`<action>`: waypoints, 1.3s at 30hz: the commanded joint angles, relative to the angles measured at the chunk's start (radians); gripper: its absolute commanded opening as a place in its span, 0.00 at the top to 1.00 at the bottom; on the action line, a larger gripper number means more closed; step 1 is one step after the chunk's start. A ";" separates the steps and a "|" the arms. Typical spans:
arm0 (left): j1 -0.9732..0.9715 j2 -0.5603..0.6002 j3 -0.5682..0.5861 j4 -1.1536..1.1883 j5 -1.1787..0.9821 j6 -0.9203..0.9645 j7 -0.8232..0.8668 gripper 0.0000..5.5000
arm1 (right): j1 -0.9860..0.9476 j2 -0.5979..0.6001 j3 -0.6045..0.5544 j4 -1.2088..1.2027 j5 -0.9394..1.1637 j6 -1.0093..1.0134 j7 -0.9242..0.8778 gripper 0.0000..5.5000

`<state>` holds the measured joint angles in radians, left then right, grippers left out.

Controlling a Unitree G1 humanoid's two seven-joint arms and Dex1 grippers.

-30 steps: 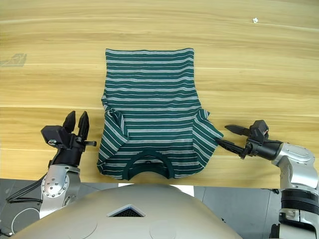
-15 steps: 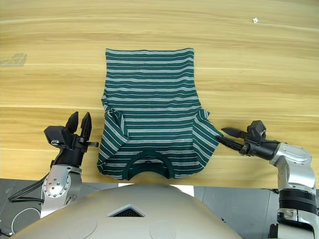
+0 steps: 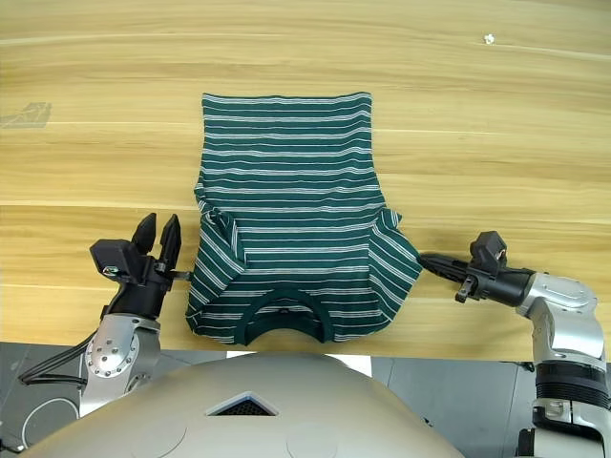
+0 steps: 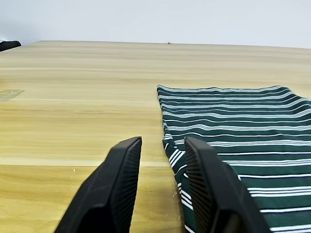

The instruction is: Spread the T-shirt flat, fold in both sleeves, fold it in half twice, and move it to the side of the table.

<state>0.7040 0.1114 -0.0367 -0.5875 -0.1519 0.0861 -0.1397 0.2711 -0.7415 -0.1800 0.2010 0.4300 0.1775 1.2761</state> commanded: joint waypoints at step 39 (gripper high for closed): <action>-0.021 0.012 -0.018 0.040 0.081 -0.011 0.011 0.70 | 0.069 0.014 0.256 -0.480 0.075 0.121 -0.007 0.80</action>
<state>0.6924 0.1149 -0.0685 -0.5524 -0.0785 0.0731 -0.1329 0.3292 -0.7180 0.0709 -0.2501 0.4780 0.2726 1.2610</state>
